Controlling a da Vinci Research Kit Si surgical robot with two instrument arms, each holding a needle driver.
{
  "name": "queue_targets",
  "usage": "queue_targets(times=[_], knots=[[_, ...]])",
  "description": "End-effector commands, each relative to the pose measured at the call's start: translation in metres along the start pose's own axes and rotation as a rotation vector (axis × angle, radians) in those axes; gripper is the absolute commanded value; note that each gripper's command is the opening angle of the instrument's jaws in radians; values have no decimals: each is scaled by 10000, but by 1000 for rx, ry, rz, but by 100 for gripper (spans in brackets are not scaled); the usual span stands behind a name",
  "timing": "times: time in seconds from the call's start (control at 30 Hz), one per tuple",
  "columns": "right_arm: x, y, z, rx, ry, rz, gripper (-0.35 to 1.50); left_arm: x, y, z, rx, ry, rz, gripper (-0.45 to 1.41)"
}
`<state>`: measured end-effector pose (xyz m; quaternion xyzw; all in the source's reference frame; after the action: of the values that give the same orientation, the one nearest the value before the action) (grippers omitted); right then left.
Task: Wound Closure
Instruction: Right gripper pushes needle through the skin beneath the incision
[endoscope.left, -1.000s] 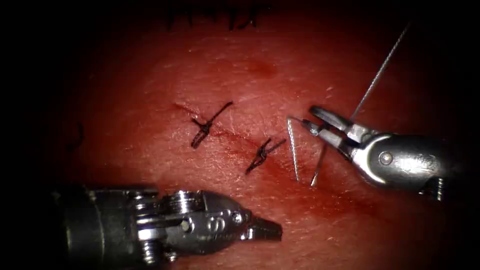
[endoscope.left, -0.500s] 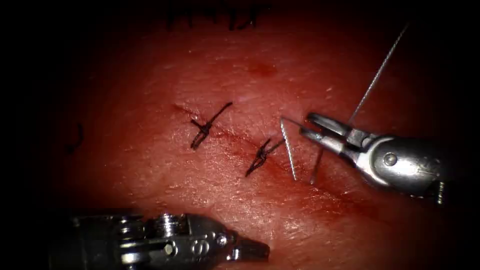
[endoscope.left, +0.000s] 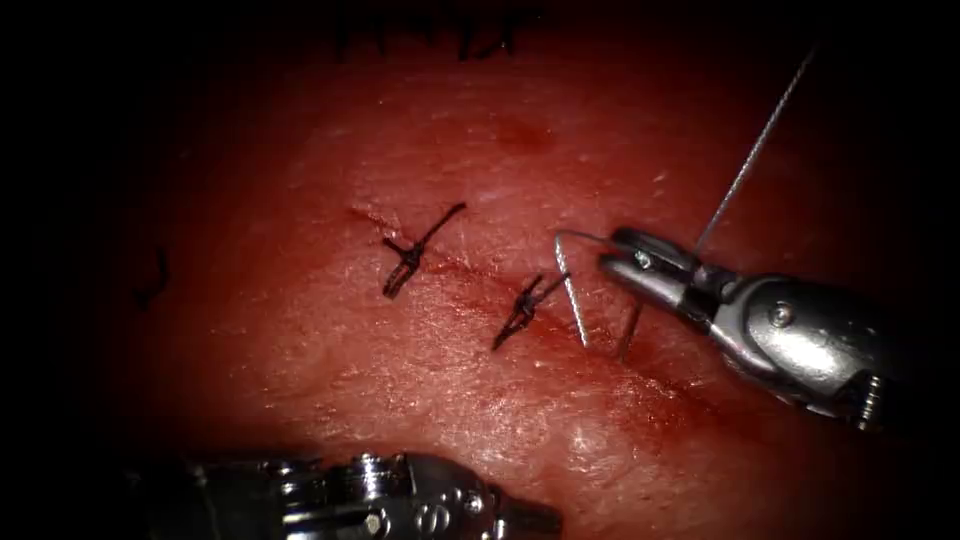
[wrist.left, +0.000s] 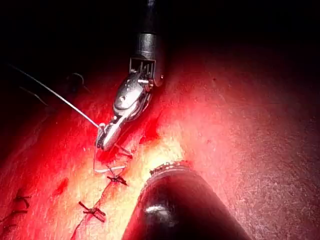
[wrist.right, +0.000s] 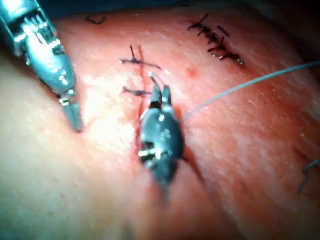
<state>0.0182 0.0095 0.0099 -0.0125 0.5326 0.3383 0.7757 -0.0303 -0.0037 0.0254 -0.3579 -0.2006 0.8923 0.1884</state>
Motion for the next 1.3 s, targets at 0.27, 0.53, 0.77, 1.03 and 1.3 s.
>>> queue_targets(times=[0.27, 0.53, 0.77, 1.03, 1.3], knots=[[-3, 1, 2, 1, -1, 113, -35, -10, -8, 16, 4, -2, 11, -43], [-4, 3, 2, 34, -2, 182, -35, -12, -12, 17, 4, -1, 12, -43], [-4, 5, 3, 49, -9, 235, -35, -15, -15, 17, 3, -2, 15, -43], [-2, 17, 5, 19, -9, 185, -35, -18, -14, 16, 3, -2, 18, -43], [-1, 26, 3, 17, -2, 188, -35, -19, -14, 17, 4, -2, 18, -43]])
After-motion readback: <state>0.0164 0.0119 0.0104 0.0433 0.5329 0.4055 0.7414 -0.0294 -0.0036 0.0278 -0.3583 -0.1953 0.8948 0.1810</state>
